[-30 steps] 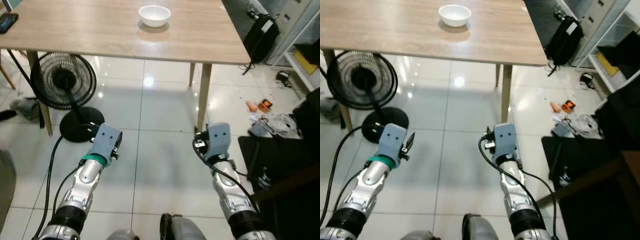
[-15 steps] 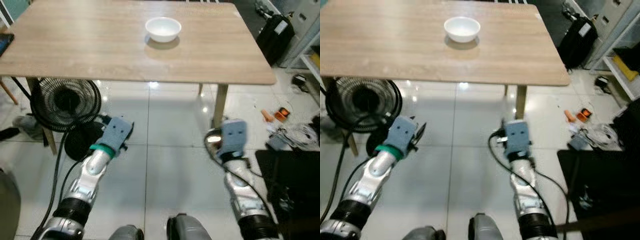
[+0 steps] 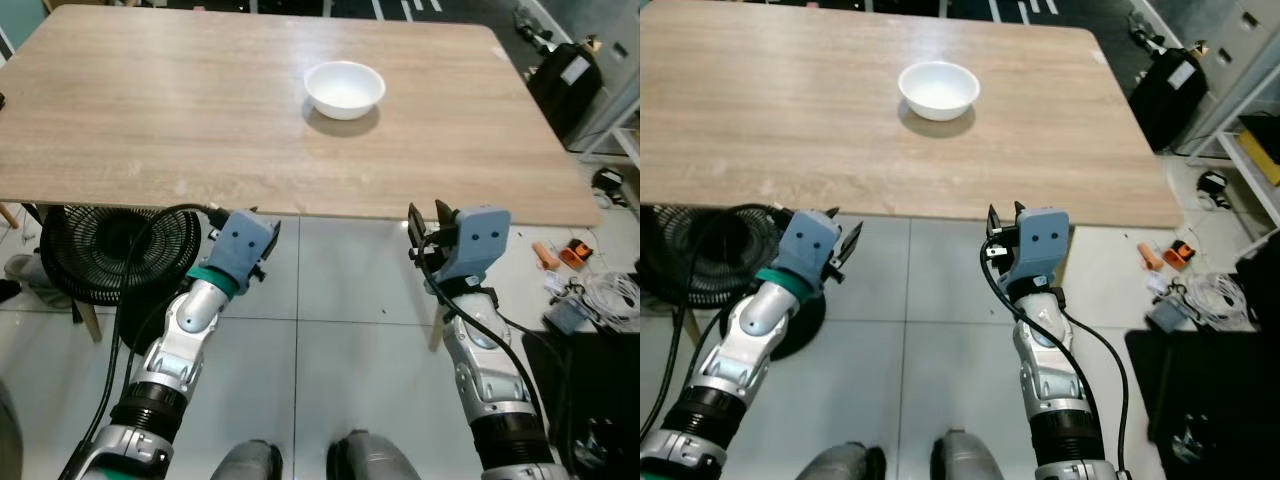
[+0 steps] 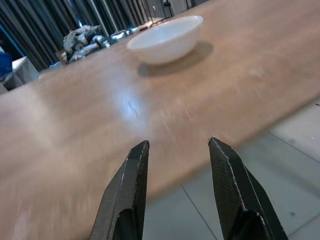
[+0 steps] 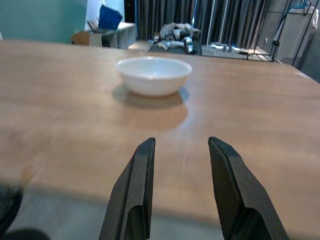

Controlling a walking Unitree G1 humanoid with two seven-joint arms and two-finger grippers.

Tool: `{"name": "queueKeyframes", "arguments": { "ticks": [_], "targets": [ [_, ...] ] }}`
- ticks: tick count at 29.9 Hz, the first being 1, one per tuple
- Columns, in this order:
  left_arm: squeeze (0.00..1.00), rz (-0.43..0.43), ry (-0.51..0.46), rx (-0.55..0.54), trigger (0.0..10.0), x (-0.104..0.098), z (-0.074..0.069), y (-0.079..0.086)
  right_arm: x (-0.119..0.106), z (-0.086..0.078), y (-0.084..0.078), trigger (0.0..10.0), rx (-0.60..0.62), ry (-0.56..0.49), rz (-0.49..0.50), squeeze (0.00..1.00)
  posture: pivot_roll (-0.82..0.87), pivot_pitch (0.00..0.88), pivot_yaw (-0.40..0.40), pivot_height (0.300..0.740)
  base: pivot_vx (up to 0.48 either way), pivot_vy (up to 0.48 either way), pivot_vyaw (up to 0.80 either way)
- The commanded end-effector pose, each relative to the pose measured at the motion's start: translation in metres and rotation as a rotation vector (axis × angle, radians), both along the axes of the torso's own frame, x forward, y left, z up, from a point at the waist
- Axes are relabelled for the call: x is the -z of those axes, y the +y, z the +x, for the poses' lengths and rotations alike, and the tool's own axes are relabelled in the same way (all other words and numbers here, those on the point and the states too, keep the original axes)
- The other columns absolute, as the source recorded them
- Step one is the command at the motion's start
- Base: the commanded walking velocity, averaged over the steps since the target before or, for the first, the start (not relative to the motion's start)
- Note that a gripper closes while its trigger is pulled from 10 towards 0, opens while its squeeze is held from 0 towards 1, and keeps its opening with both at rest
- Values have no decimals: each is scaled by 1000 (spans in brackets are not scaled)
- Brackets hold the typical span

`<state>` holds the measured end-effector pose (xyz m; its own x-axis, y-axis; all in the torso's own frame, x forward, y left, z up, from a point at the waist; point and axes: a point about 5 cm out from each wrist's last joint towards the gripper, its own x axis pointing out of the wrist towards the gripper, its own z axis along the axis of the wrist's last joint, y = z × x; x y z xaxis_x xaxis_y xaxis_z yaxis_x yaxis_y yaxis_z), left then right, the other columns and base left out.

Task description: Setting the table

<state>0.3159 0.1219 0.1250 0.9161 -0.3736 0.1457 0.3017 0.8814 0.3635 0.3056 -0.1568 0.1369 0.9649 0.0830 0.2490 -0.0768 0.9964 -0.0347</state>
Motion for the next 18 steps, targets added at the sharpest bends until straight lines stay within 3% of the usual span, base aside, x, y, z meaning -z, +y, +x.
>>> {"name": "queueKeyframes", "arguments": {
  "ticks": [1,18],
  "targets": [
    [0,-13,5,13,10000,-3,0,-3,-7,5,-9,10000,64,-9,37,0,9,0,27,740,480,0,0],
    [0,-19,1,19,10000,-8,0,-5,-7,4,-11,10000,76,12,58,0,11,0,32,740,480,0,0]
  ]
}}
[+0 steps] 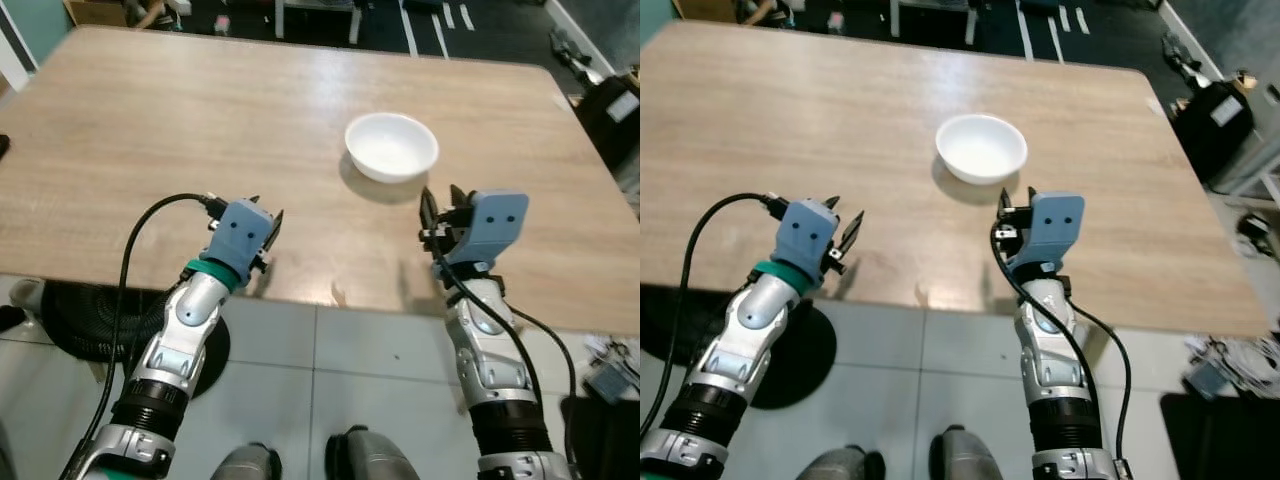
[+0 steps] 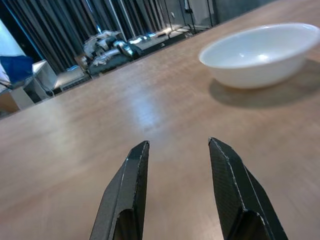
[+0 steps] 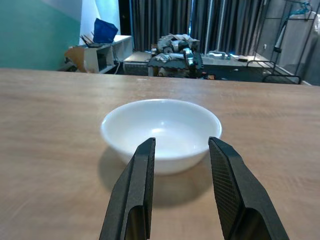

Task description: Setting the table

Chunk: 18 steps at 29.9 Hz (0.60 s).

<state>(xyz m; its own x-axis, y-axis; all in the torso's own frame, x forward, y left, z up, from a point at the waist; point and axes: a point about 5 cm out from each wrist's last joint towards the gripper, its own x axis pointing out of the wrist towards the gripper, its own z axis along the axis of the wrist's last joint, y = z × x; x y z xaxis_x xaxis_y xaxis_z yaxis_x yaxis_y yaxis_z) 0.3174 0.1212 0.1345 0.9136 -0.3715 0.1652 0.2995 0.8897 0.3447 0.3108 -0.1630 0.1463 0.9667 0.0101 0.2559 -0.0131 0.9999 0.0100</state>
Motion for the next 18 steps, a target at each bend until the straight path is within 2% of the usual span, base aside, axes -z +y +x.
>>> {"name": "queueKeyframes", "arguments": {
  "ticks": [1,7,18],
  "targets": [
    [0,6,13,18,10000,1,-1,-5,3,-2,-5,10000,15,21,15,0,11,0,32,740,480,0,0],
    [0,11,20,11,10000,1,-2,-5,5,-1,-8,10000,34,30,17,0,13,0,29,740,411,0,0],
    [0,57,25,73,10000,4,-9,-10,3,1,-14,10000,88,39,19,0,18,0,21,740,0,0,0]
  ]
}}
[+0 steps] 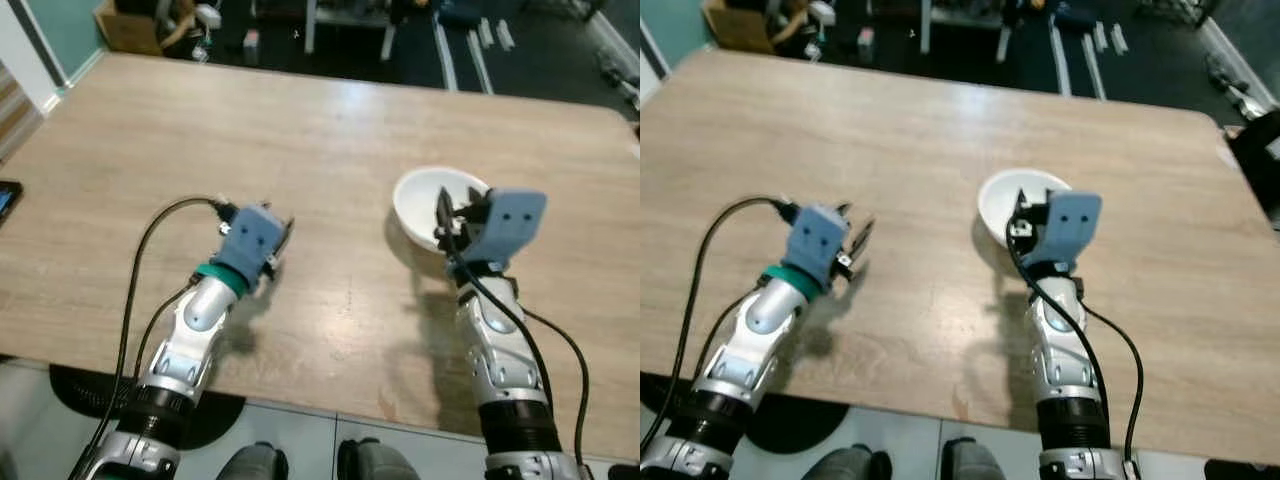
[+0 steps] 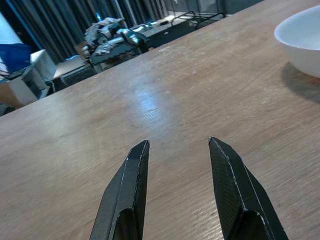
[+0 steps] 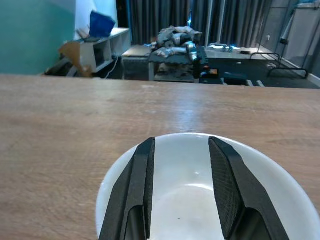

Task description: Setting the table

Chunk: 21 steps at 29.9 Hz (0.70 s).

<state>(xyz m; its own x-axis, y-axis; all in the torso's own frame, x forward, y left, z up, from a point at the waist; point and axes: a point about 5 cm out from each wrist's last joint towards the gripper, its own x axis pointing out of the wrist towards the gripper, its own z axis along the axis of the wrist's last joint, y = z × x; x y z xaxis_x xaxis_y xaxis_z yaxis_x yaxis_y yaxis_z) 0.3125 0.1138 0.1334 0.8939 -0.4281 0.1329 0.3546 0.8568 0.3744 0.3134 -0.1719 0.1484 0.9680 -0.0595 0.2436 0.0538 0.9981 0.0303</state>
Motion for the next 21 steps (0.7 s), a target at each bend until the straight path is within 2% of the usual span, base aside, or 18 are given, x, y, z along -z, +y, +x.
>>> {"name": "queueKeyframes", "arguments": {
  "ticks": [1,21],
  "targets": [
    [0,15,8,23,10000,3,-5,-3,4,-1,-5,10000,24,27,-2,0,20,0,18,740,0,0,0],
    [0,11,24,35,10000,7,-21,-7,5,-5,-3,10000,21,54,-9,0,21,60,-11,740,0,0,0]
  ]
}}
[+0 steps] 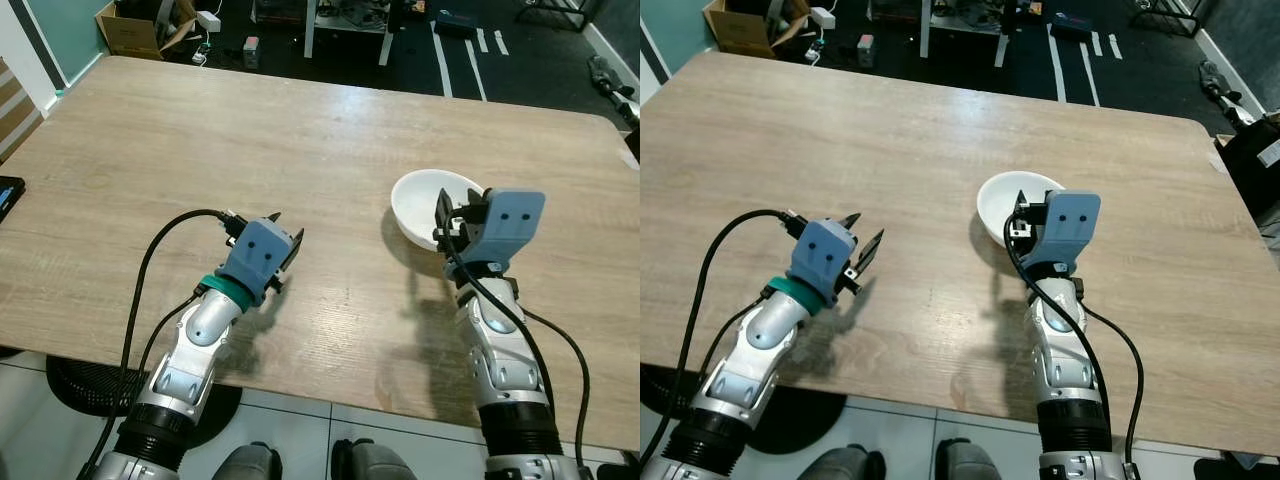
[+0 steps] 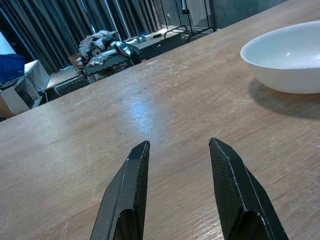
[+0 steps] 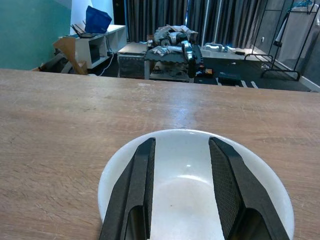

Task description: Setting the table

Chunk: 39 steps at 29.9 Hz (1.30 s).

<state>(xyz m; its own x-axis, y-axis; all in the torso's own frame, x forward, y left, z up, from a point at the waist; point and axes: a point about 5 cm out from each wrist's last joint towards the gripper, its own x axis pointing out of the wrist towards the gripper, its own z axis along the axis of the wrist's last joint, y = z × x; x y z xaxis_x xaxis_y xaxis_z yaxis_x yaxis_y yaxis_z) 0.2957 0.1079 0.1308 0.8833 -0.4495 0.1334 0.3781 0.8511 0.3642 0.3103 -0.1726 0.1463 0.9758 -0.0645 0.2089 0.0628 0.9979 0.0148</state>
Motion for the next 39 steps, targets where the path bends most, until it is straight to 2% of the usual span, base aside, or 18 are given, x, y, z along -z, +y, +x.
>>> {"name": "queueKeyframes", "arguments": {
  "ticks": [1,6,8,16,17,18,25,27,28,30,32,33,35,37,38,39],
  "targets": [
    [0,21,20,9,10000,5,-4,-1,3,-2,-2,10000,13,18,4,0,21,60,-11,740,0,0,0],
    [0,24,30,5,10000,7,-8,-1,5,-2,-4,10000,30,40,23,0,22,70,-17,740,0,0,0],
    [0,25,38,0,10000,9,-10,-1,5,3,-8,10000,67,64,58,0,24,78,-20,740,0,0,0],
    [0,28,48,-7,10000,10,-13,0,0,15,-10,10000,93,87,80,0,33,85,-26,740,0,0,0],
    [0,29,49,-8,10000,10,-13,0,-1,17,-10,10000,99,94,80,439,33,85,-26,740,0,0,0],
    [0,30,50,-10,10000,10,-13,1,-1,18,-12,10000,113,99,82,1000,37,85,-29,740,0,0,0],
    [0,32,51,-23,10000,10,-14,3,-3,20,-26,10000,198,104,41,1000,44,86,-35,740,0,0,0],
    [0,33,53,-28,10000,10,-15,4,-5,21,-46,10000,289,117,-17,1000,43,84,-37,740,0,0,0],
    [0,33,53,-28,10000,10,-15,4,-5,21,-46,10000,289,117,-17,1000,43,84,-37,740,0,0,0],
    [0,34,56,-29,10000,11,-15,4,-9,19,-62,10000,329,124,-40,1000,35,79,-37,740,0,0,0],
    [0,34,56,-29,10000,11,-15,4,-9,19,-62,10000,329,124,-40,1000,35,79,-37,740,0,0,0],
    [0,34,58,-29,10000,12,-15,4,-8,19,-69,10000,330,144,-39,0,32,74,-35,740,0,0,0],
    [0,34,59,-28,10000,12,-14,4,1,18,-77,10000,315,225,-34,0,30,70,-34,740,0,0,0],
    [0,34,59,-25,10000,11,-14,3,12,19,-76,10000,261,302,-13,0,29,66,-32,740,0,0,0],
    [0,34,59,-25,10000,11,-14,3,12,19,-76,10000,261,302,-13,0,29,66,-32,740,0,0,0],
    [0,35,59,-24,10000,11,-13,3,17,19,-73,10000,213,346,28,0,31,63,-33,740,0,0,0]
  ]
}}
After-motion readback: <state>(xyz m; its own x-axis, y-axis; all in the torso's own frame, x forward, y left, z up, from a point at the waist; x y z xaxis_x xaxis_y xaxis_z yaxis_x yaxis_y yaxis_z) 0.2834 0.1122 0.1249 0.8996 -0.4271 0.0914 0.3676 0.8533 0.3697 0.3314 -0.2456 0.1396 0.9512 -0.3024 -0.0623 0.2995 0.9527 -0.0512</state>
